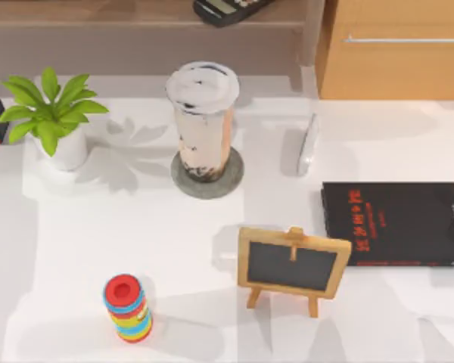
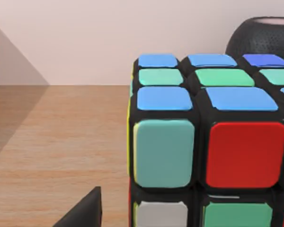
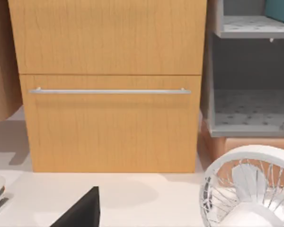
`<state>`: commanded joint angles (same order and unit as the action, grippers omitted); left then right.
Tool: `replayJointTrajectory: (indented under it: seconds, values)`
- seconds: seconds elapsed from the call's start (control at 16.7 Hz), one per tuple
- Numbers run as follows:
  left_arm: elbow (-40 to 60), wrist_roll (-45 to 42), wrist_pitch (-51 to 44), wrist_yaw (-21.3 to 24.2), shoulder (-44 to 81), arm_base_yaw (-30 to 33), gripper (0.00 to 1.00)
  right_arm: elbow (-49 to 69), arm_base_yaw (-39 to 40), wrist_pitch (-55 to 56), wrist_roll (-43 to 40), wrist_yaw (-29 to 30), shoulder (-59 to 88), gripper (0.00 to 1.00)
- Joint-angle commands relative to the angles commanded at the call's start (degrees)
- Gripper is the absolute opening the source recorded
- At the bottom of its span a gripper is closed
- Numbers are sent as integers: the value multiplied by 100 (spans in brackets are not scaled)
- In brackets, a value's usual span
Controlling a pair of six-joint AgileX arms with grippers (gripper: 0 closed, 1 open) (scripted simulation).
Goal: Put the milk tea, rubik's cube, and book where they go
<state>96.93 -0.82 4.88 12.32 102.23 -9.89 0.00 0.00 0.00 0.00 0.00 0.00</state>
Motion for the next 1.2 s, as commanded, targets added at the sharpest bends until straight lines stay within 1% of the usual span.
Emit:
replayJointTrajectory:
  seconds: [0.36, 0.6, 0.78, 0.9, 1.2]
  values:
    - [-66, 0, 14, -3, -77, 26, 100, 0, 0, 0, 0, 0, 0, 100]
    - [-710, -5, 19, -95, -834, 84, 100, 0, 0, 0, 0, 0, 0, 100]
    - [-1596, -8, -3, -212, -1806, 182, 100, 0, 0, 0, 0, 0, 0, 100]
    - [-2355, 4, -49, -308, -2592, 265, 100, 0, 0, 0, 0, 0, 0, 100]
    - [-4802, 81, -271, -587, -5013, 504, 100, 0, 0, 0, 0, 0, 0, 100]
